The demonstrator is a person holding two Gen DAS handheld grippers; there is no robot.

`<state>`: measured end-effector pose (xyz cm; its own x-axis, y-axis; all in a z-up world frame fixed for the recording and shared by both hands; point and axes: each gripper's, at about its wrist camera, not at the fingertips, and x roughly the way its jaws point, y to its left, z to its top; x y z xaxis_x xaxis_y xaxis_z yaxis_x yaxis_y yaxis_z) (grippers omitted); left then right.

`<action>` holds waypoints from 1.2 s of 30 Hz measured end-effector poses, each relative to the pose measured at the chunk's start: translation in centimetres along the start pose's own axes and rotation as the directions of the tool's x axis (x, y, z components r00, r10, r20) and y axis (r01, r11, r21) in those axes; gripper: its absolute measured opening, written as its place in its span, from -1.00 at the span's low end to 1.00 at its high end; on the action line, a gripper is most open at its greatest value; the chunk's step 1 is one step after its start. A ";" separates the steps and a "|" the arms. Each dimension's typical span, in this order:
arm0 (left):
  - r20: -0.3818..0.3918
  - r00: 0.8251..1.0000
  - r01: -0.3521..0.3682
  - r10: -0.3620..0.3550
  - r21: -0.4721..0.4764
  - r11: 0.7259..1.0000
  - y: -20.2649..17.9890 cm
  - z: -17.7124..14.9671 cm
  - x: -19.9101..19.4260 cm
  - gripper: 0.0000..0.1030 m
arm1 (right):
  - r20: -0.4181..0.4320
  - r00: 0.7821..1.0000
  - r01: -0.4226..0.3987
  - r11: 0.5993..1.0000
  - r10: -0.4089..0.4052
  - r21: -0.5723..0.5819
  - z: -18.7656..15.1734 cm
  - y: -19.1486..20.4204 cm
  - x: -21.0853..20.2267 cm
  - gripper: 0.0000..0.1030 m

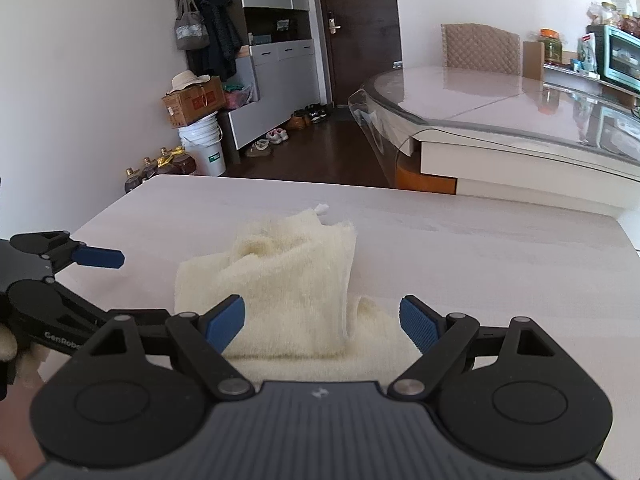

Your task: Fold towel

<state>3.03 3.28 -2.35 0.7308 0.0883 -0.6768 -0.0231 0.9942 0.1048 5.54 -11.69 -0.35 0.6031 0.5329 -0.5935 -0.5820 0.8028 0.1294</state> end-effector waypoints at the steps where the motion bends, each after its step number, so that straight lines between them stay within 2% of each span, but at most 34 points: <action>1: 0.002 1.000 -0.004 0.004 0.002 1.000 0.1 0.1 0.1 1.00 | -0.003 1.000 -0.003 1.000 0.003 -0.003 0.3 0.0 0.3 0.68; 7: 0.006 1.000 -0.022 0.022 -0.009 1.000 1.2 0.6 0.7 1.00 | -0.016 1.000 -0.020 1.000 0.019 -0.020 1.7 -0.1 2.1 0.63; 10: 0.005 1.000 -0.021 0.021 -0.016 1.000 1.5 0.6 1.0 1.00 | -0.030 0.999 -0.042 0.999 0.042 0.008 2.5 -0.8 3.4 0.55; 15: 0.003 1.000 -0.017 0.017 -0.022 1.000 1.6 0.7 1.3 1.00 | -0.053 0.996 -0.064 0.997 0.066 0.046 3.0 -1.6 4.8 0.28; 26: 0.002 1.000 -0.016 0.016 -0.016 1.000 2.4 0.6 1.2 1.00 | -0.057 0.994 -0.084 0.993 0.089 0.082 2.9 -1.9 4.9 0.25; 28: 0.004 1.000 -0.017 0.017 -0.014 1.000 2.6 0.5 0.9 1.00 | -0.057 0.994 -0.086 0.993 0.091 0.085 3.0 -1.9 4.9 0.19; 30: 0.006 1.000 -0.017 0.017 -0.013 1.000 2.8 0.5 0.7 1.00 | -0.058 0.993 -0.094 0.992 0.099 0.089 2.9 -2.0 4.8 -0.07; 31: 0.007 1.000 -0.018 0.018 -0.012 1.000 2.9 0.4 0.5 1.00 | -0.061 0.993 -0.098 0.991 0.104 0.090 2.9 -1.9 4.8 -0.13; 32: 0.008 1.000 -0.018 0.018 -0.011 1.000 2.9 0.4 0.4 1.00 | -0.064 0.992 -0.099 0.991 0.105 0.087 2.8 -1.8 4.8 -0.30; 33: 0.009 1.000 -0.018 0.018 -0.011 1.000 3.0 0.3 0.3 1.00 | -0.065 0.992 -0.099 0.991 0.105 0.085 2.8 -1.8 4.8 -0.61; 34: 0.010 1.000 -0.018 0.019 -0.010 1.000 3.1 0.3 0.1 1.00 | -0.061 0.993 -0.095 0.992 0.101 0.085 2.7 -1.7 4.7 -0.78; 35: 0.011 1.000 -0.019 0.019 -0.009 1.000 3.2 0.2 0.0 1.00 | -0.054 0.994 -0.093 0.992 0.098 0.087 2.7 -1.6 4.5 -0.89; 36: 0.012 1.000 -0.019 0.019 -0.008 1.000 3.3 0.2 -0.1 1.00 | -0.046 0.994 -0.094 0.992 0.098 0.088 2.7 -1.5 4.3 -0.89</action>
<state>3.01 6.55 -1.78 0.7386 0.1066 -0.6656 -0.0427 0.9928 0.1117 10.51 -9.91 -0.93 0.5175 0.5961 -0.6139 -0.5854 0.7699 0.2541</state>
